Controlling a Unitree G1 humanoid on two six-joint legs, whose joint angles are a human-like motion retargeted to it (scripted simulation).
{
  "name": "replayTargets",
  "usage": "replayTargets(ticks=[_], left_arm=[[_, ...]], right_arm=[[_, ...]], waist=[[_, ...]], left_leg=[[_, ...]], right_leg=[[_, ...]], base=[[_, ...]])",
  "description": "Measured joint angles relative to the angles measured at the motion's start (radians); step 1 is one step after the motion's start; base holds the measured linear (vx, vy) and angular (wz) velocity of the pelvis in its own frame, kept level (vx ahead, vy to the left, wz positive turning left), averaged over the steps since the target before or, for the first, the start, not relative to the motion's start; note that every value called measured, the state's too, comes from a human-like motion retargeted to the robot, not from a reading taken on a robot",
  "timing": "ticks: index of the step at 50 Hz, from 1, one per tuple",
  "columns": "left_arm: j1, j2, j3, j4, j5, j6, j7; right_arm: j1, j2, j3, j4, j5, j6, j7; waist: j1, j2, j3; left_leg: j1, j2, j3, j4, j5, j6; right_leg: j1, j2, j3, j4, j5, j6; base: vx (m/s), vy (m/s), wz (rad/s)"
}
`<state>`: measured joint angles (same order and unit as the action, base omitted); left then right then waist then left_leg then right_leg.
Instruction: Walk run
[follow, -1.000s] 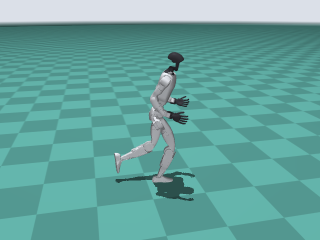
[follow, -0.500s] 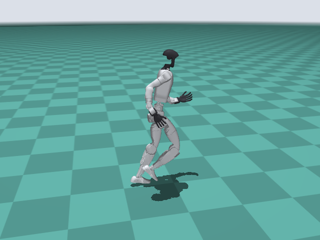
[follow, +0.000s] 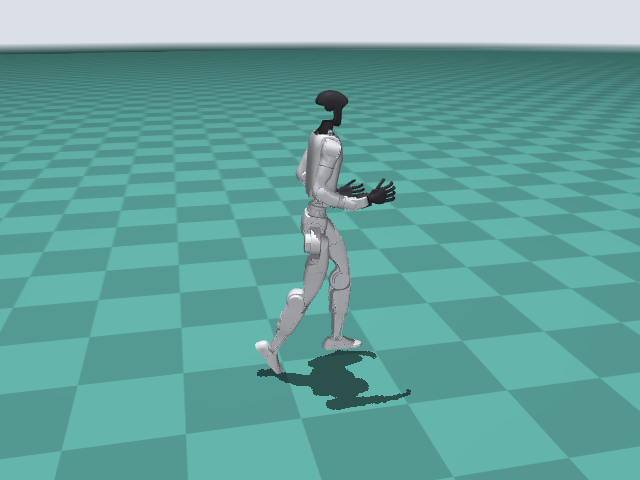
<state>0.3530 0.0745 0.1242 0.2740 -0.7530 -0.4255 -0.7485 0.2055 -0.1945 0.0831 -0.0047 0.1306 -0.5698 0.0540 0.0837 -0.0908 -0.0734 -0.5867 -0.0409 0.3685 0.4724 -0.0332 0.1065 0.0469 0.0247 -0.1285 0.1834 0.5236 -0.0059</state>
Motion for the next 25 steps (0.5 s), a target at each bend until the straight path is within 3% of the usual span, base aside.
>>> replayTargets(ticks=[2,3,5,7,8,9,10,12,13,15,16,18,20,22,23,25], left_arm=[[-0.024,0.005,-0.017,-0.007,-0.008,0.006,0.008],[-0.044,0.010,-0.015,-0.021,-0.007,0.001,0.015],[-0.094,0.027,-0.016,-0.063,0.006,-0.004,0.032],[-0.131,0.039,-0.025,-0.121,0.020,-0.014,0.073],[-0.146,0.049,-0.038,-0.152,0.029,-0.030,0.106],[-0.146,0.049,-0.070,-0.165,0.035,-0.057,0.125],[-0.138,0.044,-0.111,-0.167,0.040,-0.088,0.137],[-0.205,0.007,0.045,-0.135,-0.003,-0.065,0.055],[-0.217,-0.017,0.046,-0.119,0.000,-0.067,0.043],[-0.192,-0.033,-0.010,-0.106,-0.006,-0.093,0.059],[-0.176,-0.034,-0.022,-0.103,-0.020,-0.099,0.071],[-0.149,-0.039,-0.053,-0.093,-0.052,-0.095,0.093],[-0.126,-0.038,-0.083,-0.088,-0.082,-0.072,0.093],[-0.115,-0.031,-0.082,-0.097,-0.100,-0.042,0.068],[-0.122,-0.031,-0.066,-0.103,-0.101,-0.029,0.055],[-0.141,-0.036,-0.037,-0.121,-0.083,-0.012,0.043]], right_arm=[[0.039,-0.020,-0.056,-0.031,-0.137,0.093,0.027],[0.056,-0.027,-0.079,-0.034,-0.191,0.110,0.032],[0.088,-0.016,-0.114,0.010,-0.291,0.139,0.011],[0.137,-0.001,-0.117,0.121,-0.327,0.144,0.006],[0.170,0.016,-0.120,0.198,-0.333,0.126,0.027],[0.236,0.028,-0.130,0.296,-0.335,0.112,0.055],[0.319,0.038,-0.144,0.405,-0.334,0.099,0.085],[0.373,0.002,-0.092,0.561,-0.241,0.096,0.220],[0.406,-0.025,-0.096,0.602,-0.172,0.104,0.303],[0.485,-0.049,-0.145,0.638,-0.107,0.131,0.399],[0.511,-0.048,-0.175,0.630,-0.106,0.133,0.410],[0.554,-0.058,-0.232,0.600,-0.092,0.120,0.410],[0.587,-0.071,-0.277,0.552,-0.064,0.085,0.378],[0.607,-0.065,-0.310,0.482,-0.046,0.041,0.314],[0.599,-0.060,-0.315,0.441,-0.045,0.023,0.272],[0.560,-0.046,-0.300,0.357,-0.054,0.000,0.179]], waist=[[0.023,-0.030,0.072],[0.032,-0.040,0.101],[-0.002,-0.011,0.151],[-0.012,0.038,0.184],[-0.037,0.062,0.164],[-0.065,0.080,0.136],[-0.095,0.094,0.104],[-0.202,0.097,0.067],[-0.210,0.106,0.040],[-0.240,0.118,-0.008],[-0.273,0.141,-0.005],[-0.372,0.196,0.012],[-0.469,0.227,0.036],[-0.521,0.230,0.084],[-0.527,0.230,0.102],[-0.527,0.217,0.116]], left_leg=[[0.081,-0.107,-0.033,-0.292,-0.083,0.035],[0.090,-0.125,-0.064,-0.370,-0.112,0.008],[0.125,-0.121,-0.187,-0.433,-0.143,-0.021],[0.144,-0.046,-0.189,-0.292,-0.048,0.044],[0.108,0.009,-0.185,-0.123,-0.093,0.127],[0.097,-0.019,-0.332,-0.010,-0.133,0.136],[0.100,-0.090,-0.554,0.076,-0.170,0.107],[0.157,-0.003,-0.307,0.191,-0.344,0.155],[0.226,-0.032,-0.307,0.138,-0.360,0.155],[0.392,-0.040,-0.278,-0.006,-0.284,0.108],[0.461,-0.024,-0.267,-0.067,-0.157,0.046],[0.593,0.005,-0.321,-0.191,0.196,-0.095],[0.701,0.016,-0.406,-0.269,0.547,-0.246],[0.753,0.057,-0.380,-0.090,0.557,-0.354],[0.761,0.060,-0.341,0.003,0.557,-0.365],[0.787,0.051,-0.310,0.093,0.557,-0.368]], right_leg=[[0.060,-0.051,-0.063,0.210,0.000,0.085],[0.077,-0.057,-0.035,0.296,0.000,0.097],[0.102,0.030,-0.020,0.434,0.000,0.065],[0.103,0.098,-0.066,0.596,0.000,0.028],[0.087,0.114,-0.164,0.637,0.000,-0.038],[0.052,0.122,-0.220,0.727,-0.053,-0.081],[0.007,0.126,-0.256,0.842,-0.131,-0.112],[-0.233,0.099,-0.195,1.018,-0.275,-0.148],[-0.332,0.105,-0.150,1.026,-0.353,-0.157],[-0.468,0.063,-0.130,0.927,-0.474,-0.179],[-0.508,0.027,-0.167,0.824,-0.502,-0.187],[-0.554,-0.014,-0.243,0.561,-0.515,-0.159],[-0.573,0.000,-0.228,0.261,-0.501,-0.080],[-0.548,0.047,-0.094,0.031,-0.570,0.001],[-0.556,0.036,-0.019,-0.042,-0.608,0.042],[-0.557,-0.015,0.010,-0.125,-0.684,0.054]], base=[[2.40,-0.14,0.16],[2.13,-0.17,0.41],[2.33,-0.17,0.74],[2.64,-0.29,0.12],[2.71,-0.24,0.33],[2.99,0.05,0.90],[2.93,0.13,1.00],[2.37,-0.13,0.29],[2.27,-0.15,-0.16],[2.52,-0.16,0.25],[2.50,-0.18,0.89],[2.15,-0.11,1.63],[2.05,-0.18,1.80],[2.09,-0.25,0.90],[2.07,-0.19,0.09],[2.35,-0.43,-0.02]])
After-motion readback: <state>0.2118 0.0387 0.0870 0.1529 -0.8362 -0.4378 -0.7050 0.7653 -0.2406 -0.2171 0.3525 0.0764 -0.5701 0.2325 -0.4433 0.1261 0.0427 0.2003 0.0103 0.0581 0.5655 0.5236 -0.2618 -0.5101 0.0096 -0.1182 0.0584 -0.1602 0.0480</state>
